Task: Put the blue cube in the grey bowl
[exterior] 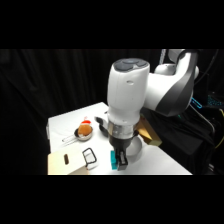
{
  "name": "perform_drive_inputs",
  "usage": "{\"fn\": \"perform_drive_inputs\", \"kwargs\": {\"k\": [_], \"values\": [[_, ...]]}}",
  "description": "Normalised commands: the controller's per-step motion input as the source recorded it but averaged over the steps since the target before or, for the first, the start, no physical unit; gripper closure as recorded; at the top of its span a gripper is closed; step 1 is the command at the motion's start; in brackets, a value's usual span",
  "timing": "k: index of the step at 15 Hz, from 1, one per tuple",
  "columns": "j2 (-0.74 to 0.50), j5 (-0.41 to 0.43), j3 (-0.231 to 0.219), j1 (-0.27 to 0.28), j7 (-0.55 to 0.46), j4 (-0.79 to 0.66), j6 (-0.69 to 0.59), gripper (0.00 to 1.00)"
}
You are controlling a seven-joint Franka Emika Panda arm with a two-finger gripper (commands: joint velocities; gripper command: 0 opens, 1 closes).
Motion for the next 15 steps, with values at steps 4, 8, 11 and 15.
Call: {"fn": "perform_drive_inputs", "kwargs": {"k": [4, 8, 11, 15], "values": [[-0.5, -0.156, 0.134, -0.166, -0.08, -0.44, -0.05, 0.72], [-0.41, -0.086, 0.144, -0.226, -0.17, -0.45, 0.08, 0.72], [-0.34, -0.039, 0.119, -0.222, -0.19, -0.43, 0.15, 0.72], [-0.31, 0.011, 0.112, -0.185, -0.19, -0.41, 0.21, 0.72]]}}
